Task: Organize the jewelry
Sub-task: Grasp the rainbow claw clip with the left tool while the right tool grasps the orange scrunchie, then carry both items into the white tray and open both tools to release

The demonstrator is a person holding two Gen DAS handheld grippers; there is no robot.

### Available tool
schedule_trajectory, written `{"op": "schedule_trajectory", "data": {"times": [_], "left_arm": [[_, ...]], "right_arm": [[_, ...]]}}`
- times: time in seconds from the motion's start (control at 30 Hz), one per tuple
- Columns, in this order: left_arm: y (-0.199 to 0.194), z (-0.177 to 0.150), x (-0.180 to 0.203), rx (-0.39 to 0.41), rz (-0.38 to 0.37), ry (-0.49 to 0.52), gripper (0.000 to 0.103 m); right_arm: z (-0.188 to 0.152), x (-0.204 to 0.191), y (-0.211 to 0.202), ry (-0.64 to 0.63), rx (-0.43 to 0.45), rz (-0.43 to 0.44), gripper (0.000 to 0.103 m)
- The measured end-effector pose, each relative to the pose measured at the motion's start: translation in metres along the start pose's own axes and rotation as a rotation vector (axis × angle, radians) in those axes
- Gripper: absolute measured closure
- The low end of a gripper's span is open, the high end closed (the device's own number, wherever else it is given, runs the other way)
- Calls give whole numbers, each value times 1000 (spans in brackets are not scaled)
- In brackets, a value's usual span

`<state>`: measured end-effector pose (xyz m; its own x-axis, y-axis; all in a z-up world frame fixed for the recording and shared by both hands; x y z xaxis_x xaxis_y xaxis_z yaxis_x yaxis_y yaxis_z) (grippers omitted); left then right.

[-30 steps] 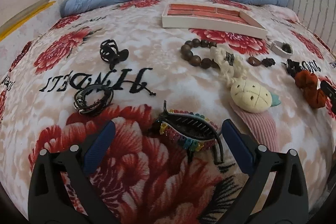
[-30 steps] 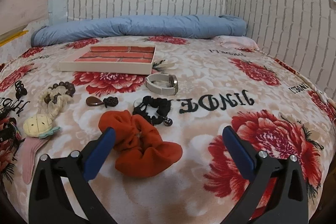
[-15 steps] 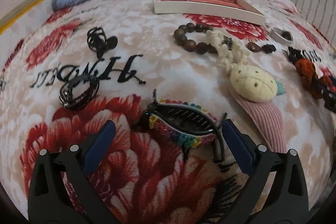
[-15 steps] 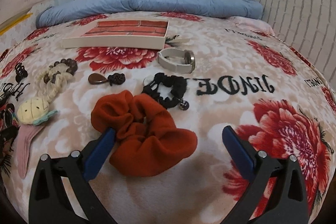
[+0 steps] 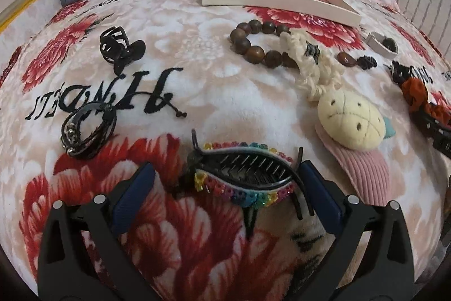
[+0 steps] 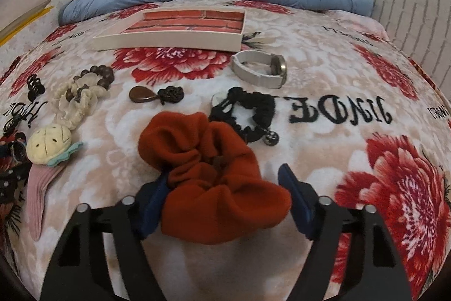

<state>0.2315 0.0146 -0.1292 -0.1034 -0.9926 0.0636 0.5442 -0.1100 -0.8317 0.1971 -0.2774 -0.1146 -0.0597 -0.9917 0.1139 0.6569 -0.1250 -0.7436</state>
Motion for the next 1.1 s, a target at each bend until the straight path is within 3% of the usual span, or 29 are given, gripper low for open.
{"op": "schedule_trajectory", "data": {"times": [0.07,0.2,0.37,0.43,0.73,0.93,1.1], "left_arm": [[2,3,-2,-5,-10,-19,4],[3,4,-2,-7,-7,-29,6],[0,5,-6,4,2,-47,17],[-2,5,-8,10,10,-54,25],[-14,8,-11,42,10,-61,25],[-47,47,-12,150,1,-81,25],[-55,111,-3,208,-29,-91,25]], "right_arm": [[0,-2,0,-7,0,15,43],[1,-5,-1,-17,5,31,52],[3,-7,-5,-27,21,44,63],[4,-6,-8,-28,33,43,65],[16,12,-26,2,96,46,69],[44,21,-31,18,140,57,69],[91,29,-21,34,172,84,69]]}}
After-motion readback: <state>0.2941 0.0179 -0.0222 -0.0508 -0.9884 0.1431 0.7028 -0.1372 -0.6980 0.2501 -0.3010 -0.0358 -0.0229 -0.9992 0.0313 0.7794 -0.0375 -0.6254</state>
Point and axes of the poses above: each gripper's, at about its wrist camera, not at the fingertips, and y roughly the way its jaws point, x to its right, z to its top, the point moved 7 cm from there along y, roughly the way its jaws point, and after that the axes turned 7 degrees about -y, right-handed, at the moved point
